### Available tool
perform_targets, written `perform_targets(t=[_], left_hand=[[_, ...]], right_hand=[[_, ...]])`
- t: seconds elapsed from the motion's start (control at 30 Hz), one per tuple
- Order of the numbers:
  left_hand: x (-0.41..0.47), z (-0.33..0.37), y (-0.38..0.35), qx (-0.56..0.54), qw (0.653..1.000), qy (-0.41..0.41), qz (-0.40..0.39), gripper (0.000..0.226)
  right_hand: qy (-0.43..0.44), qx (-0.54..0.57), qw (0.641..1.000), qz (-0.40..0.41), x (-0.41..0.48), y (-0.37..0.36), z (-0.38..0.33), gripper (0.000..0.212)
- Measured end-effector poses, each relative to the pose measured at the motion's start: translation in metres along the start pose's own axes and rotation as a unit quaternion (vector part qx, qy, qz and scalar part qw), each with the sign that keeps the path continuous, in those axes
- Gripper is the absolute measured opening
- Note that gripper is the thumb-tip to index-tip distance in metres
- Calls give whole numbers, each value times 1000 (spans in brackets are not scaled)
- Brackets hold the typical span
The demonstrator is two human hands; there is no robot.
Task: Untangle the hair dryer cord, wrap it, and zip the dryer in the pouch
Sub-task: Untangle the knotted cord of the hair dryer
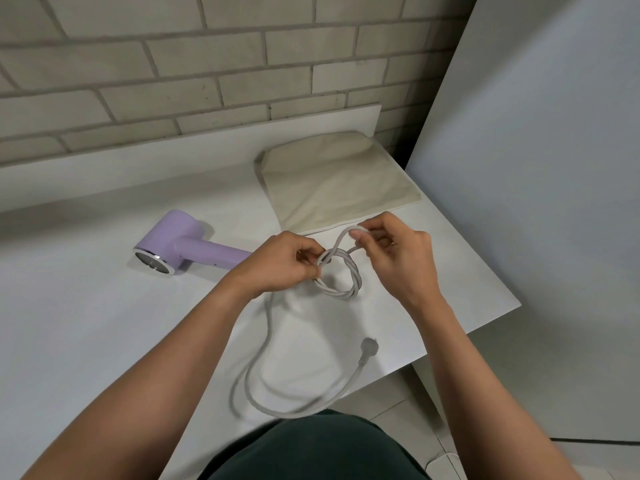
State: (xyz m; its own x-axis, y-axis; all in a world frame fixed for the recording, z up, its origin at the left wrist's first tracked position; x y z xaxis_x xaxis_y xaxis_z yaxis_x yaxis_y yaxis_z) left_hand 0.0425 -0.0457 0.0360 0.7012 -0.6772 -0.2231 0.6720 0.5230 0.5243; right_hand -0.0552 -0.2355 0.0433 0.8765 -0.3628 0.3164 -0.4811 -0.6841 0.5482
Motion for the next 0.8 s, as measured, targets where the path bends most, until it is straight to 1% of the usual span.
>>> perform_targets(t=[0.07, 0.13, 0.27, 0.37, 0.47, 0.5, 0.53, 0.63, 0.67, 0.7, 0.73, 0.8], left_hand=[[1, -1, -1, 22, 1000, 2, 10, 18], [1, 0, -3, 19, 999, -1, 28, 15], [1, 2, 0, 5, 997, -32, 67, 11], [0, 0, 3, 22, 996, -45, 73, 8], [0, -3, -1, 57, 993, -60, 82, 13], [1, -3, -3, 69, 992, -67, 86, 15], [1, -3, -4, 80, 990, -72, 89, 16], [1, -3, -6, 107, 986, -84, 95, 19], [0, -2, -7, 120, 984, -87, 95, 19], [0, -2, -7, 134, 982, -89, 94, 19], [0, -2, -8, 146, 981, -90, 93, 18], [-2, -2, -9, 163, 978, -93, 94, 15]], right_hand=[[-43, 87, 995, 29, 1, 5, -10, 16], [-71, 151, 985, 47, 2, 9, -20, 17], [-97, 209, 973, 30, 6, 12, -25, 17], [-139, 198, 970, 10, 10, 18, -16, 17], [-147, 95, 984, -18, 14, 26, -7, 14], [-133, 39, 990, -27, 15, 28, -5, 9], [-111, -22, 993, -37, 15, 29, -4, 9], [18, -169, 984, -47, 14, 29, -5, 49], [64, -204, 976, -45, 14, 28, -7, 58], [105, -232, 966, -49, 14, 26, -11, 63], [141, -250, 956, -58, 14, 23, -13, 62], [193, -268, 940, -82, 13, 14, -17, 47]])
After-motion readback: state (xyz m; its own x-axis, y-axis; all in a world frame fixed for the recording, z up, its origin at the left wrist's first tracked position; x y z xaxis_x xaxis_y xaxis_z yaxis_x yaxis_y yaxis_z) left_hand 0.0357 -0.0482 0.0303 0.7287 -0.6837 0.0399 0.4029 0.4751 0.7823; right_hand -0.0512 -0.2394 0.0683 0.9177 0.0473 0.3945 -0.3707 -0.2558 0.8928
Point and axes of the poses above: each hand's wrist, its own x-axis towards the middle knuckle, its own y-axis out of the back of the hand, z = x × y, the point moved 1 cm from there along x, towards the middle knuckle, and after that the axes turned 2 degrees about -z, right-handed, at the moved point
